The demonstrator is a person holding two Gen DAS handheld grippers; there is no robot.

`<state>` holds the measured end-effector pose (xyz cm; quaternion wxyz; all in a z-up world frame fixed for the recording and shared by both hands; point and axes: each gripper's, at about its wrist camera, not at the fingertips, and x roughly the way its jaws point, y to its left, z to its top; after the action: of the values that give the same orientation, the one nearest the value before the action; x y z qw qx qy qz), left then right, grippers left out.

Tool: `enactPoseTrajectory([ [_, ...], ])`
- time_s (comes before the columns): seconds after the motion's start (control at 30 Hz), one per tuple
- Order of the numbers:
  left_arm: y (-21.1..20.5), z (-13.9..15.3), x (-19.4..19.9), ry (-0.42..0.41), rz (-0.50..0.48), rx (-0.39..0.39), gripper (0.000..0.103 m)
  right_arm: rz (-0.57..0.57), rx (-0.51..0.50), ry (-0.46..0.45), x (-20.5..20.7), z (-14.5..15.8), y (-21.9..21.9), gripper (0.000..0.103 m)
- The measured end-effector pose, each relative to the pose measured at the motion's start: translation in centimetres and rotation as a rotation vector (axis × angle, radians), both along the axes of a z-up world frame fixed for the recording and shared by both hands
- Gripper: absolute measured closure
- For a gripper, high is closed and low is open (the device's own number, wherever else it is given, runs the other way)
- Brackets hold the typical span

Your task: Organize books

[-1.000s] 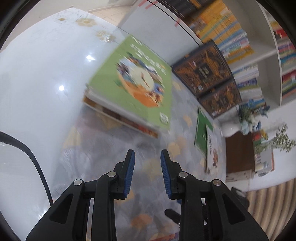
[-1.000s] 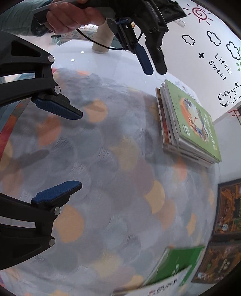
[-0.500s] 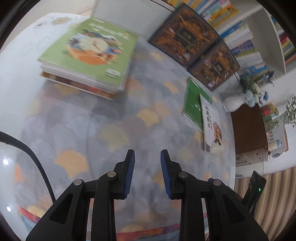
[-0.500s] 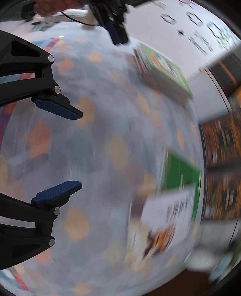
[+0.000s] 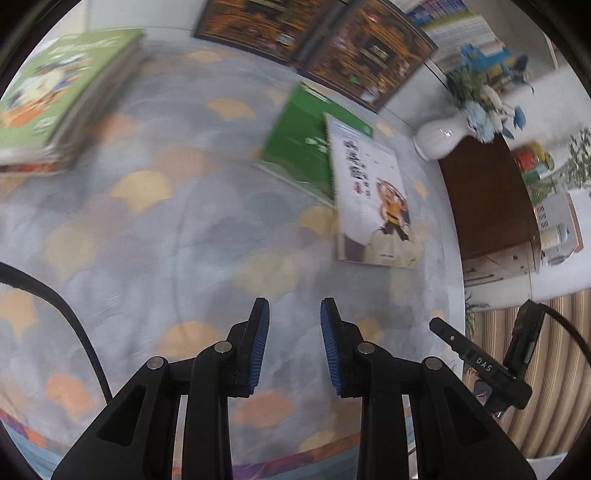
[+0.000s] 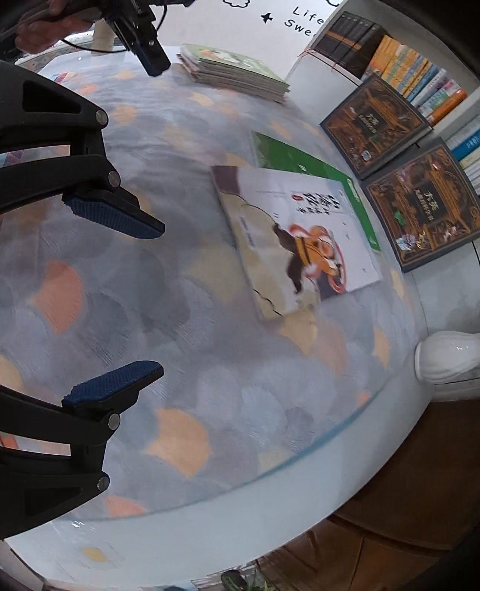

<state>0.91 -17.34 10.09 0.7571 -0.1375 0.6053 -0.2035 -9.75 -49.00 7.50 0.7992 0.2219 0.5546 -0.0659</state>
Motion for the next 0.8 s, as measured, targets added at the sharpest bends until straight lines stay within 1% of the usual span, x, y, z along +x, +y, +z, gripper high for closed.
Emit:
enactPoseTrajectory([
  [0.2,-5.1,-1.7,2.0,0.03,-0.048,-0.003,0.077,0.047,0.005,-0.064,2.2,1.3,-1.2,0.036],
  [0.27,-6.5,-2.4,2.7,0.04,-0.058,-0.004,0.077,0.069,0.01,-0.068,3.4,1.3,-1.4,0.036],
  [0.33,-7.5,-2.7,3.2,0.029,-0.062,-0.008,0.077,0.085,0.02,-0.07,4.3,1.1,-1.7,0.036],
  [0.4,-8.5,-2.9,3.7,-0.001,-0.059,0.011,0.077,0.097,0.034,-0.076,5.4,0.9,-1.9,0.036],
  [0.47,-9.1,-3.2,4.3,-0.003,-0.059,0.023,0.076,0.097,0.079,-0.1,6.6,0.8,-2.3,0.036],
  [0.53,-9.4,-3.7,5.1,0.008,-0.053,0.008,0.064,0.092,0.093,-0.107,7.4,0.7,-2.6,0.034],
  [0.6,-9.6,-4.3,5.8,0.017,-0.045,-0.011,0.054,0.087,0.094,-0.106,8.6,0.2,-2.9,0.033],
  [0.7,-10.0,-5.1,6.7,0.025,-0.054,-0.022,0.049,0.079,0.108,-0.093,10.5,-1.0,-3.5,0.032],
  [0.8,-10.2,-6.3,7.4,0.062,-0.06,-0.044,0.049,0.046,0.162,-0.092,11.9,-2.5,-4.6,0.032],
])
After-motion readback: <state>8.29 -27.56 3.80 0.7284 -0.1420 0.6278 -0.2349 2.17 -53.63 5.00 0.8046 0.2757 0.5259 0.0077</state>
